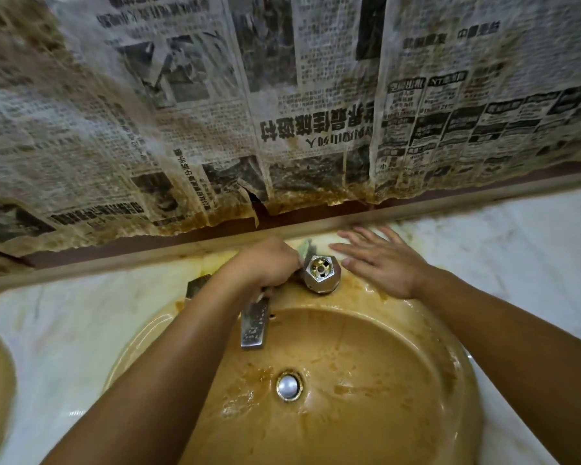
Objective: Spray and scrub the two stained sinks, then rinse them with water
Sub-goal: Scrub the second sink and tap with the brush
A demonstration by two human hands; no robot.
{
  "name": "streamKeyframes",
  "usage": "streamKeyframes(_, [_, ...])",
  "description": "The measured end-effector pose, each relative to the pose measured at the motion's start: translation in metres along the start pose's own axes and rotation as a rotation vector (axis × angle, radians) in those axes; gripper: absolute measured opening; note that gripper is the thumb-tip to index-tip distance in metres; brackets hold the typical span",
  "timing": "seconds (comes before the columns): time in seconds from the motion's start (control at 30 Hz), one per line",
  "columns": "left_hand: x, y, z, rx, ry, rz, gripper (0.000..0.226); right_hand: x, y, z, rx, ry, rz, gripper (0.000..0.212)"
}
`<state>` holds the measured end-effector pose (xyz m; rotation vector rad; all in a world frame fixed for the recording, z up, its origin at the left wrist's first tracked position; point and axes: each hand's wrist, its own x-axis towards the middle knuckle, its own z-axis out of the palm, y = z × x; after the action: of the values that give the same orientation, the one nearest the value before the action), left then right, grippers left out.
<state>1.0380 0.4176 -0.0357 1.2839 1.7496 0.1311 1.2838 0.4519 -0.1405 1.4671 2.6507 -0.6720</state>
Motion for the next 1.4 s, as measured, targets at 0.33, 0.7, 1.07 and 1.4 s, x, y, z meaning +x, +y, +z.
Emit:
streamKeyframes(0.33, [-0.050, -0.012, 0.078, -0.625, 0.337, -0.108, 0.024, -0.005, -0.004, -0.005, -0.008, 0.004, -0.026, 0.055])
streamKeyframes(0.7, [-0.064, -0.005, 0.145, -0.906, 0.575, -0.153, 0.035, -0.002, 0.003, -0.003, -0.045, 0.017, -0.083, 0.060])
streamKeyframes(1.07, [-0.068, 0.005, 0.165, -0.713, 0.808, -0.015, 0.038, -0.002, 0.006, 0.000, -0.040, 0.037, -0.106, 0.062])
streamKeyframes(1.4, [-0.076, -0.007, 0.152, 0.510, 0.865, 0.141, 0.057, -0.004, 0.009, -0.001, -0.005, 0.047, -0.121, 0.060])
